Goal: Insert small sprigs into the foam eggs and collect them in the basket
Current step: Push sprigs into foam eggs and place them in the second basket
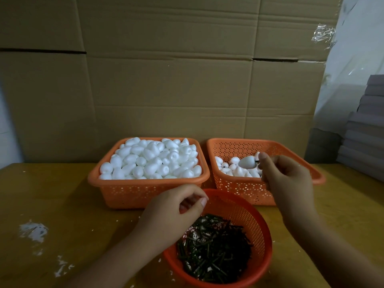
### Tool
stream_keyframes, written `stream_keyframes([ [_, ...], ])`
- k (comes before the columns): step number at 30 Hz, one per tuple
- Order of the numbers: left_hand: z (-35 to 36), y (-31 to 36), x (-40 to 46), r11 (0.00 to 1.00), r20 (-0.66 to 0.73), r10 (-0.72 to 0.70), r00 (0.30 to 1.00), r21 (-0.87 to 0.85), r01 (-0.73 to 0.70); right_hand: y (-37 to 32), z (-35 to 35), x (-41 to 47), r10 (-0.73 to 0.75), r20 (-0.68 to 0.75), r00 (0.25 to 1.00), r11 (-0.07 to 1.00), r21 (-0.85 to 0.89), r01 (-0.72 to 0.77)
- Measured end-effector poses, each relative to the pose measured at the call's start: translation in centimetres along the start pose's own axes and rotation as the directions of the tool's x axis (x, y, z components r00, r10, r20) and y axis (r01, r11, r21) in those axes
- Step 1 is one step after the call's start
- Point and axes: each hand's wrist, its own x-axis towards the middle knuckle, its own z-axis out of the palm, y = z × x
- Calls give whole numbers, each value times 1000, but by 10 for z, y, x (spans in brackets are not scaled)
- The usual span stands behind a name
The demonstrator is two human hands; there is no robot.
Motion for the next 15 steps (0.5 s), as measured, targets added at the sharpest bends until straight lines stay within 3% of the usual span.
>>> stream_keyframes([
  [5,-1,1,0,1000,8,8,1000,26,-8,14,-17,21,-58,-89,994,984,-173,42],
  [11,0,2,0,999,-1,15,1000,35,-15,22,-26,30,-57,-60,997,933,-359,31],
  [15,0,2,-1,999,-4,14,1000,36,-14,28,-30,33,-74,-64,995,923,-383,44],
])
